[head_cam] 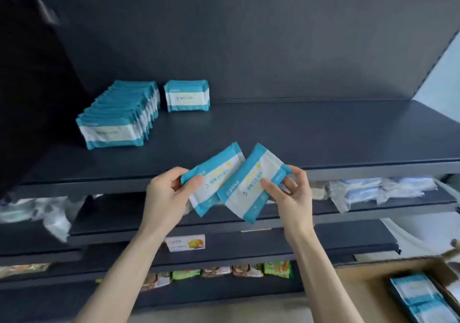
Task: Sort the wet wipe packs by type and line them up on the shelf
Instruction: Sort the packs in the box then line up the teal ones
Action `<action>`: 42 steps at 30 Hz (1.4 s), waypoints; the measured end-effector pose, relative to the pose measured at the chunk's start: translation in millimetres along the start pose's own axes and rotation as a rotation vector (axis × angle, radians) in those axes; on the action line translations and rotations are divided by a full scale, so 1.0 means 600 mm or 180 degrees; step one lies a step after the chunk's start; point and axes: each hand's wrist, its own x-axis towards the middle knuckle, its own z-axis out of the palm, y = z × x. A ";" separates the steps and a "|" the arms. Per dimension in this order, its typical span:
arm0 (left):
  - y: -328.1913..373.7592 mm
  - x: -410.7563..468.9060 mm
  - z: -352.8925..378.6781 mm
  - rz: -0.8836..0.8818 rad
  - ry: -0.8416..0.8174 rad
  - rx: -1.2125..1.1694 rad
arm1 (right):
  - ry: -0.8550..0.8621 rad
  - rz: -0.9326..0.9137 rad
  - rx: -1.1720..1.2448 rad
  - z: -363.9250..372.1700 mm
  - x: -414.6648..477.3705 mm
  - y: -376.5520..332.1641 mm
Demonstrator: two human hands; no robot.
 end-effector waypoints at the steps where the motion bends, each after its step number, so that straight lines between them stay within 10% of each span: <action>1: -0.001 0.024 -0.024 0.0074 0.0000 0.0071 | 0.0007 -0.0026 0.0035 0.030 0.007 -0.002; 25: 0.000 0.541 -0.117 0.0616 -0.0792 0.2403 | -0.0198 -0.0034 -0.0695 0.310 0.365 0.020; 42: -0.022 0.608 -0.130 0.0464 -0.1414 0.2705 | -0.0417 -0.0436 -0.2619 0.383 0.462 0.062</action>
